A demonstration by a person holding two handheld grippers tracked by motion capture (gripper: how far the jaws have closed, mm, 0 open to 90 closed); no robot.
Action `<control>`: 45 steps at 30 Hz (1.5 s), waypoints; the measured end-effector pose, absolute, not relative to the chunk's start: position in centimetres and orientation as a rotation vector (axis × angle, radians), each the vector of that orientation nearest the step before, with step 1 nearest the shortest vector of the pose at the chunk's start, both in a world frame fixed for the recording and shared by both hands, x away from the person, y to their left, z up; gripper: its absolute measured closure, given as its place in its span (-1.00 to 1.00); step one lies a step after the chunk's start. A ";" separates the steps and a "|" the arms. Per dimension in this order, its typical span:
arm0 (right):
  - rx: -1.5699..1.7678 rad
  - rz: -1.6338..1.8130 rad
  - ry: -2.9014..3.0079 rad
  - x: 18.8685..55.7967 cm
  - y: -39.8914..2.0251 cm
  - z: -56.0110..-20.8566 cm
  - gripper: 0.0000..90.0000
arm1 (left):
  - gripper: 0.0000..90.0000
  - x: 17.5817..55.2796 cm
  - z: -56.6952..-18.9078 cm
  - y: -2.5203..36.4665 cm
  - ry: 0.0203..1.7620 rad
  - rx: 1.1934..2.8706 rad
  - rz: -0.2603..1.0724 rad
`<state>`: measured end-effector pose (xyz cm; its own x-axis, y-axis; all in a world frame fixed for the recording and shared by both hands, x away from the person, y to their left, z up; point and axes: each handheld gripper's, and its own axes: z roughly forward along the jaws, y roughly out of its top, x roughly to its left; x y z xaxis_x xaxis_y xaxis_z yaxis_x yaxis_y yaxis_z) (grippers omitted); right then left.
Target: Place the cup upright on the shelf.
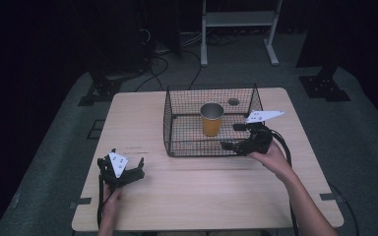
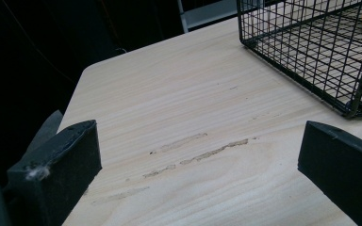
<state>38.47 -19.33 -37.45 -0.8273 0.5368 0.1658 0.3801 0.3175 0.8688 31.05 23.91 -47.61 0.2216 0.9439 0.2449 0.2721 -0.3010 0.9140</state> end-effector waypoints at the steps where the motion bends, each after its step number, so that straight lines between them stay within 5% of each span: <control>1: 0.849 1.529 2.421 38.4 -19.4 -37.6 -0.88 | -1.00 31.1 -47.6 23.9 1.140 1.729 1.107; 45: 0.897 1.482 2.445 34.5 -21.3 -41.8 -0.87 | -1.00 31.0 -47.6 23.9 1.138 1.735 1.112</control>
<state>34.52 -21.34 -41.85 -0.8113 0.5573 0.1766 0.4144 0.3352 0.8461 31.03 23.86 -47.61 0.2211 0.9424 0.2510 0.2731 -0.3068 0.9118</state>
